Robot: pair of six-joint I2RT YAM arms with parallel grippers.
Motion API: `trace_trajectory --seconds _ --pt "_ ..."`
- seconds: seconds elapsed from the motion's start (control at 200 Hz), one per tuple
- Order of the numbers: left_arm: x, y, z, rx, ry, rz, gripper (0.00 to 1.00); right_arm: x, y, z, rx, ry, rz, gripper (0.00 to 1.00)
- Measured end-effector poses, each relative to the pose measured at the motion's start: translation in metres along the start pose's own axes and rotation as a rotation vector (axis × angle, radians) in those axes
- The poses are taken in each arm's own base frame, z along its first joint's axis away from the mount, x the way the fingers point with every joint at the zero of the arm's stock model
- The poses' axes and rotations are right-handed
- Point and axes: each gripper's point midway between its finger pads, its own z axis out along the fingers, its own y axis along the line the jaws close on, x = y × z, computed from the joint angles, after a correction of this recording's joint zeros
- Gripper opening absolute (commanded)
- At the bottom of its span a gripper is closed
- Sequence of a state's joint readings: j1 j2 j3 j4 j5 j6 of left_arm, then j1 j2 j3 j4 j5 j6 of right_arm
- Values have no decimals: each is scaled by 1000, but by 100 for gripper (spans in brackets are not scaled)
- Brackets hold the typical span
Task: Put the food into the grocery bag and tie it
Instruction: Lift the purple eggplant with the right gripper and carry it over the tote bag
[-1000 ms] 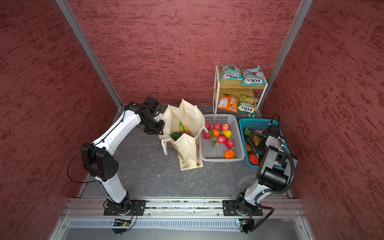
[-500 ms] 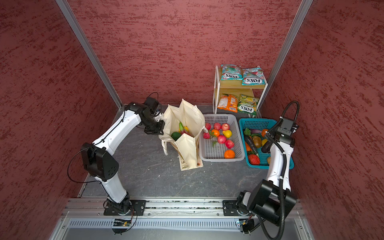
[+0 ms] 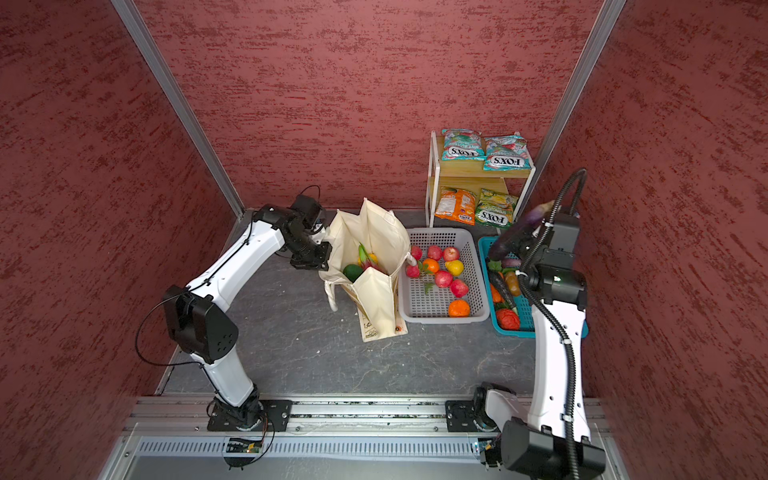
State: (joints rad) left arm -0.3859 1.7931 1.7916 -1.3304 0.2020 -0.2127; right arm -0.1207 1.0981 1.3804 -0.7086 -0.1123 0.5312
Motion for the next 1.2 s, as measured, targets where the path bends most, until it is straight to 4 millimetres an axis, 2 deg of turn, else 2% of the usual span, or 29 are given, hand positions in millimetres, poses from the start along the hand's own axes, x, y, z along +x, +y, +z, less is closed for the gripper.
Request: trace_trajectory --seconds 0.135,0.326,0.436,0.536,0.601,0.696,0.807,1.017,1.197 --pt "0 -2 0 -1 -2 2 0 29 88 3 -229 81 -91 23" --pt "1 -5 0 -3 -2 -7 0 61 198 7 -475 153 -235 23" --pt "0 -7 -2 -2 -8 -16 0 88 249 11 -585 190 -309 23" --pt "-3 -9 -5 1 -17 -21 0 119 280 21 -645 240 -369 23" --pt "-3 -11 -7 3 -21 -18 0 143 291 29 -665 284 -402 23" --pt "-4 -13 -9 6 -25 -18 0 176 296 41 -671 347 -446 23" --pt "-5 -14 -11 8 -28 -22 0 197 294 49 -670 387 -481 23" --pt "-8 -17 -12 16 -25 -30 0 222 276 59 -640 442 -524 23" --pt "-11 -20 -15 22 -28 -33 0 259 242 73 -571 535 -554 23"
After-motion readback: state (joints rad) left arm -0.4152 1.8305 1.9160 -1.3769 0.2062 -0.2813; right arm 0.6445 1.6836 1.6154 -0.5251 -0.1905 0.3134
